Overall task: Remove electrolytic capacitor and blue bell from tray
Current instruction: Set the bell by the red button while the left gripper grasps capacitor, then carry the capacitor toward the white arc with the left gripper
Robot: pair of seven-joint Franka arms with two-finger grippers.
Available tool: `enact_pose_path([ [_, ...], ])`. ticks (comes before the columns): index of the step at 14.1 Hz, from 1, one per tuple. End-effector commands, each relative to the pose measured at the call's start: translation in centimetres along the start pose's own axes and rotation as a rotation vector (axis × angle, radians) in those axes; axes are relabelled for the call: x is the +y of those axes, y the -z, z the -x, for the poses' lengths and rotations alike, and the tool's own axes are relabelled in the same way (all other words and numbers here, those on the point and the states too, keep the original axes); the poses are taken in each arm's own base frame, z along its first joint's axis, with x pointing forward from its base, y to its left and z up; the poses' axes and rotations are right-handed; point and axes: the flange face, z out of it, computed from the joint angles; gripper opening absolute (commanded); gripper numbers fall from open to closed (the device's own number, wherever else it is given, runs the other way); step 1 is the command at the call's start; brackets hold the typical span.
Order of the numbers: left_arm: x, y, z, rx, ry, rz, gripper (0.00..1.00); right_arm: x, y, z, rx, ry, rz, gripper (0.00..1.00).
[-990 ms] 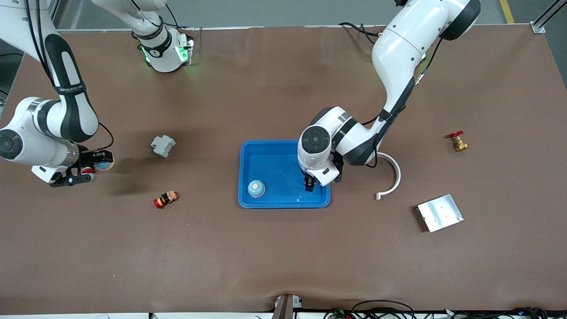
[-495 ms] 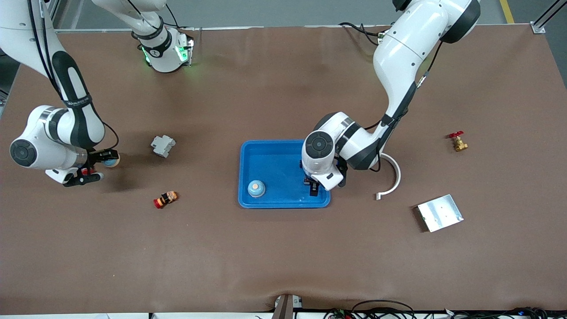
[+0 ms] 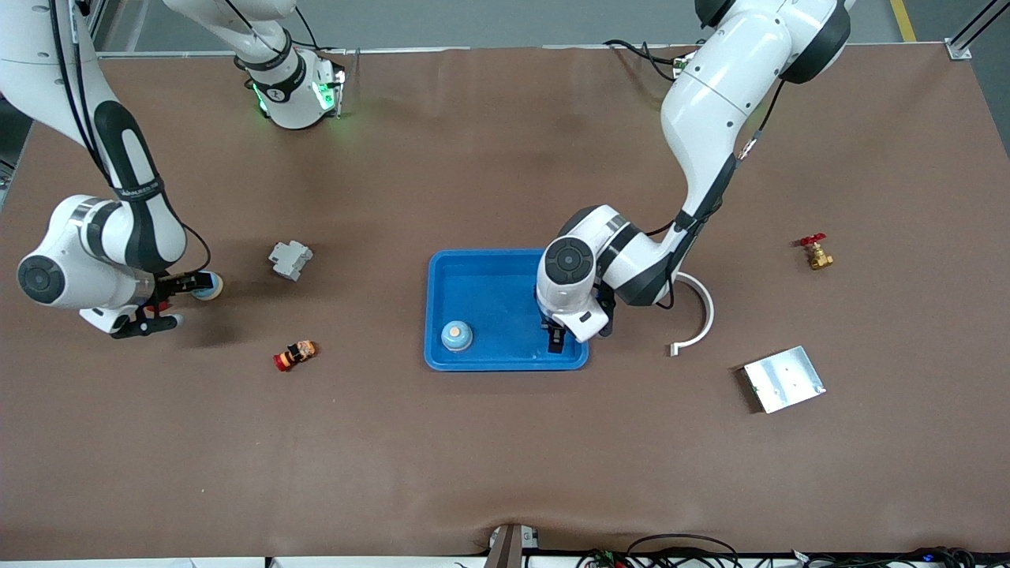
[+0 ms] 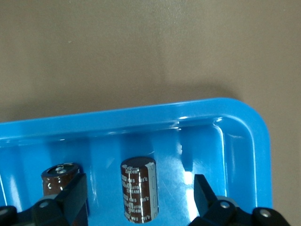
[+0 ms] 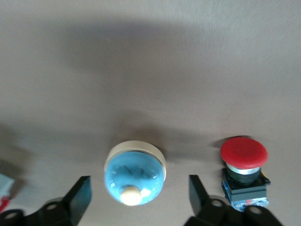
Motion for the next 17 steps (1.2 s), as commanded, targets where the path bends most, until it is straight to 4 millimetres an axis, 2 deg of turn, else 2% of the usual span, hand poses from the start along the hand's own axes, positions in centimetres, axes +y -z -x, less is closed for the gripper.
enact_pose_path([
  [1, 0.3, -0.3, 0.5, 0.009, -0.019, 0.025, 1.00, -2.0, 4.8, -2.1, 0.011, 0.010, -0.031, 1.00],
  [2, 0.3, -0.3, 0.6, 0.009, -0.020, 0.025, 1.00, -2.2, 6.2, -2.4, 0.004, -0.002, -0.038, 1.00],
  [6, 0.2, -0.8, 0.9, -0.001, -0.018, 0.034, 1.00, -6.2, 13.8, -3.5, 0.003, -0.047, -0.038, 1.00],
  [7, 0.0, -0.8, 1.2, -0.001, -0.021, 0.034, 0.85, -7.0, 16.0, -3.2, 0.009, -0.070, -0.037, 1.00],
  [8, 0.2, -0.9, 0.9, 0.005, -0.013, 0.036, 0.61, -7.5, 18.1, -2.8, 0.019, -0.099, -0.037, 1.00],
  [10, -0.1, -1.0, 1.3, 0.021, -0.026, 0.043, 0.05, -8.5, 22.2, -0.9, 0.066, -0.164, -0.108, 1.00],
  [11, 0.0, -1.0, 1.1, 0.023, -0.029, 0.044, 0.00, -9.0, 24.0, 0.3, 0.083, -0.211, -0.136, 1.00],
  [13, 0.1, -1.0, 1.0, 0.023, -0.038, 0.044, 0.00, -12.0, 28.6, 2.6, 0.121, -0.257, -0.137, 1.00],
  [14, 0.0, -0.9, 1.1, 0.023, -0.041, 0.045, 0.00, -11.6, 30.5, 4.5, 0.125, -0.276, -0.152, 1.00],
  [16, 0.3, 0.0, 1.0, 0.019, -0.060, 0.057, 0.00, -11.6, 34.4, 7.1, 0.146, -0.269, -0.154, 1.00],
  [17, 0.6, 1.3, 0.9, 0.019, -0.081, 0.068, 0.00, -11.5, 35.8, 8.0, 0.152, -0.267, -0.152, 1.00],
])
